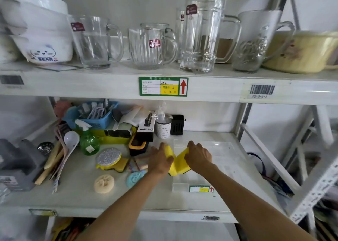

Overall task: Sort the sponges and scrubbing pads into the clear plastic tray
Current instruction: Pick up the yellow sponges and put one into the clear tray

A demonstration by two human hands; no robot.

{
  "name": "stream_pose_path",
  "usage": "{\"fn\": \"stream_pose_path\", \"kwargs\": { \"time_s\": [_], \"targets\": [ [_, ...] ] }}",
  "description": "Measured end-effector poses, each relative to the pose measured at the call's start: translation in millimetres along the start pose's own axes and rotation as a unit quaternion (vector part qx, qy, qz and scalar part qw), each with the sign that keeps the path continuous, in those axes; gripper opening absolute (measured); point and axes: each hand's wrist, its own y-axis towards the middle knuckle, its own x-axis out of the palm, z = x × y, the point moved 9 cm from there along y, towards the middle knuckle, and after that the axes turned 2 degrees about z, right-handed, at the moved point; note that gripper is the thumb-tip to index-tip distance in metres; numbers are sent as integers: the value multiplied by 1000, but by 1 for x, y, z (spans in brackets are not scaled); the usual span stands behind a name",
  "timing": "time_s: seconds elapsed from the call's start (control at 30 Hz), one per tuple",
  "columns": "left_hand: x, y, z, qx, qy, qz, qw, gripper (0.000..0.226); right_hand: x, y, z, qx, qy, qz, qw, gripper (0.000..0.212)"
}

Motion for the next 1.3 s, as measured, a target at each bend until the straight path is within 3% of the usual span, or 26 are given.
{"fn": "stream_pose_path", "kwargs": {
  "time_s": [0.17,0.53,0.63,0.87,1.1,1.17,1.3],
  "targets": [
    [29,-14,15,18,-61,-45,997,53,14,-9,7,12,31,-27,999,32],
    [31,-21,15,48,-26,-23,998,55,19,-16,-3,27,84,-56,995,24],
    [35,-22,13,63,-18,-33,997,56,19,-15,1,34,72,-58,995,16],
    [54,-29,14,85,-31,-70,993,48,39,-13,6,33,38,-95,994,27],
    [66,-28,8,100,-18,-86,991,58,54,-7,9,34,-30,-113,993,33],
    [64,-27,4,102,-23,-88,991,59,51,-2,7,26,-56,-94,994,33],
    [31,-22,-17,112,-38,7,993,35,22,4,-27,-42,-102,61,992,27]
  ]
}}
